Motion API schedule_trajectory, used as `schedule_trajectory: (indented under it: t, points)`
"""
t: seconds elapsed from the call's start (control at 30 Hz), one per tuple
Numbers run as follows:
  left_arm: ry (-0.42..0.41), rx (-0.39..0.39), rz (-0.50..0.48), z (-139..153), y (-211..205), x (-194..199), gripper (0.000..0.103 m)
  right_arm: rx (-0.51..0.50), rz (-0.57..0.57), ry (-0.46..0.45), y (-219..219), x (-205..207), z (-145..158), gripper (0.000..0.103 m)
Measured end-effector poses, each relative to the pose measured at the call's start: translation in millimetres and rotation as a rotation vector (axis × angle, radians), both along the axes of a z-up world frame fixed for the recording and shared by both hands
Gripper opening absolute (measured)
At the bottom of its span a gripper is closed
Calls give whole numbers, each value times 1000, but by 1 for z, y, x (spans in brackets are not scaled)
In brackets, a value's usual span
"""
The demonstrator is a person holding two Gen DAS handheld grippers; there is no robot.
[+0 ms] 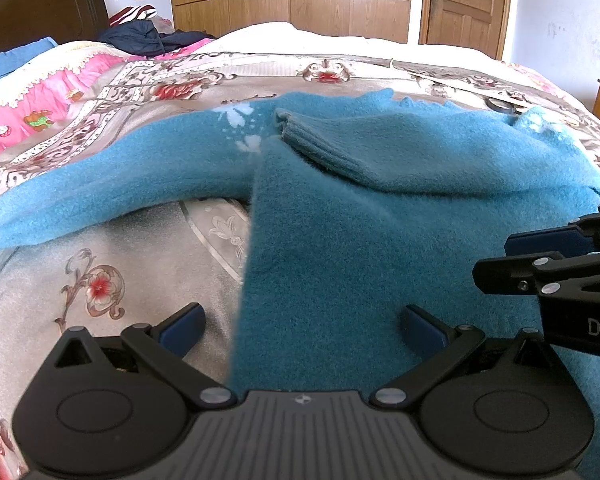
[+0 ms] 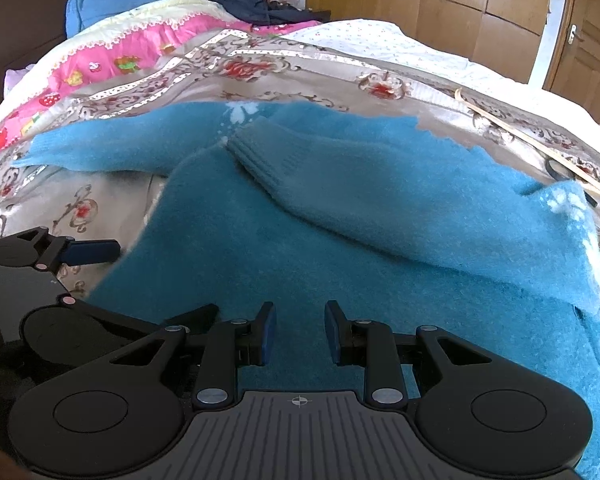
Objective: Fold small clothes
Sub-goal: 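Lay the sleeve flat on the sweater and open the right gripper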
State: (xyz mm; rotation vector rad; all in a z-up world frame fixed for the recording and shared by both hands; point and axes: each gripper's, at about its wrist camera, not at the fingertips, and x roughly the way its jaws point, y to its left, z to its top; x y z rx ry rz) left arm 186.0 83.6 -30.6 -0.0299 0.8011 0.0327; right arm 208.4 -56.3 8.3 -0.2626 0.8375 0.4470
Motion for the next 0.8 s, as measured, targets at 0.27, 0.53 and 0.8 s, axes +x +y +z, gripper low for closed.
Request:
schedule_trajectory:
  t: [0.27, 0.53, 0.8]
  points:
    - [4, -11, 1, 0, 1, 1, 103, -22, -5, 5, -1, -1, -2, 27]
    - [9, -44, 17, 2, 7, 0, 103, -22, -5, -1, -3, -7, 1, 27]
    - [18, -64, 30, 1, 13, 2, 103, -30, -44, -16, -25, -20, 14, 27]
